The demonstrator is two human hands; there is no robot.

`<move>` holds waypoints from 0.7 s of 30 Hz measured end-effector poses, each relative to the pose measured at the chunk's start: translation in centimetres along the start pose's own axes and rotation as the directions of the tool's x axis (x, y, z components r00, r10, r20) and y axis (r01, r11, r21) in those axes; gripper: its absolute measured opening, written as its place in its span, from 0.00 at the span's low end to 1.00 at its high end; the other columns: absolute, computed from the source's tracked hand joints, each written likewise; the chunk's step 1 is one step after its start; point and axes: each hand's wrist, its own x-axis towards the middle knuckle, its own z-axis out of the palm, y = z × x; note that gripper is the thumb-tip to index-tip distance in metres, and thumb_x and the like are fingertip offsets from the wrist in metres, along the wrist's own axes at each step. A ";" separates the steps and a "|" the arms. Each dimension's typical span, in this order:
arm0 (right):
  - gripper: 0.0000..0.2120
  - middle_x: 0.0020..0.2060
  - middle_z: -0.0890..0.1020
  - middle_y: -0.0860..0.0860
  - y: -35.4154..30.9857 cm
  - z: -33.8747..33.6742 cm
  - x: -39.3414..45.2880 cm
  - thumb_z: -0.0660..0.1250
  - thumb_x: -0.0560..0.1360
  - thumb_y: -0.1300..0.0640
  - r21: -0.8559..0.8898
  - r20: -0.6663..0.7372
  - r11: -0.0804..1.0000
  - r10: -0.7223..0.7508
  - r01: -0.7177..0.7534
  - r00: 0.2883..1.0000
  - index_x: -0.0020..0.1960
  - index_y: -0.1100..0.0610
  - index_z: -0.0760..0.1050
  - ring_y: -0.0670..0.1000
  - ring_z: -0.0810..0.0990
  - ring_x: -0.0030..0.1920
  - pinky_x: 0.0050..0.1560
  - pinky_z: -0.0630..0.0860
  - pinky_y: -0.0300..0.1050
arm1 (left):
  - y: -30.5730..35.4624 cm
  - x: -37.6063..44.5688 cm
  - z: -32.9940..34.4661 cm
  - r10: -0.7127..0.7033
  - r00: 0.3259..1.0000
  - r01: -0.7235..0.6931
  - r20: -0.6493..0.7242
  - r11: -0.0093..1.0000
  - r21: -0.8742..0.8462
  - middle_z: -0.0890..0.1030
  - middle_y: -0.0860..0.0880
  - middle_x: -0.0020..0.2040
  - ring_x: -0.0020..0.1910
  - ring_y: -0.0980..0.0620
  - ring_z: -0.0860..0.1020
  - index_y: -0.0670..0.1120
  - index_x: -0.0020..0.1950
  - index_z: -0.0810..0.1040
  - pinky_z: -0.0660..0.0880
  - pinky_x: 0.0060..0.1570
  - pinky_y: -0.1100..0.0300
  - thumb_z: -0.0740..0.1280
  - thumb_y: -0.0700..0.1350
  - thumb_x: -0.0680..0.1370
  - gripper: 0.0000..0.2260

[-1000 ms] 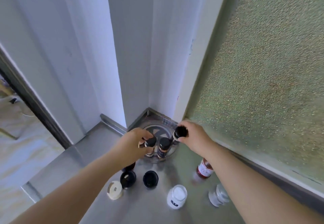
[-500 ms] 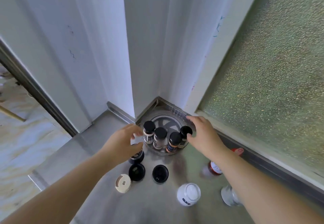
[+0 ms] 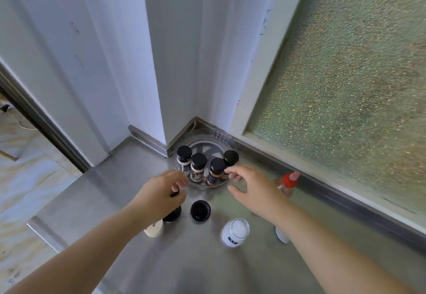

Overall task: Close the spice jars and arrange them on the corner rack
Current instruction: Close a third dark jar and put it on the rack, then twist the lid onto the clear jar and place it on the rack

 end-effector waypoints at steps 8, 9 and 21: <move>0.15 0.45 0.79 0.45 3.4 -5.6 -8.1 0.68 0.72 0.60 0.084 -0.130 0.990 0.124 -0.114 0.984 0.58 0.51 0.76 0.44 0.77 0.44 0.47 0.69 0.29 | 9.0 1.2 4.8 0.282 0.959 -0.281 0.009 0.958 -0.063 0.73 0.61 0.39 0.45 0.63 0.72 0.48 0.49 0.77 0.70 0.42 0.68 0.69 0.40 0.71 0.09; 0.15 0.45 0.80 0.45 4.0 -6.1 -9.4 0.68 0.71 0.60 0.092 -0.156 0.988 0.141 -0.127 0.978 0.57 0.50 0.76 0.42 0.77 0.44 0.46 0.68 0.27 | 9.7 1.3 5.5 0.302 0.953 -0.301 0.016 0.952 -0.063 0.73 0.62 0.39 0.45 0.64 0.72 0.48 0.49 0.77 0.70 0.41 0.68 0.69 0.40 0.70 0.09; 0.29 0.64 0.72 0.52 10.7 -5.5 -16.4 0.68 0.72 0.53 -0.126 -0.079 0.908 0.393 -0.400 0.916 0.70 0.53 0.63 0.52 0.71 0.63 0.63 0.66 0.42 | 12.6 0.1 10.8 0.269 0.956 -0.266 0.119 0.963 -0.042 0.77 0.59 0.41 0.40 0.61 0.75 0.52 0.47 0.74 0.70 0.42 0.66 0.68 0.41 0.71 0.08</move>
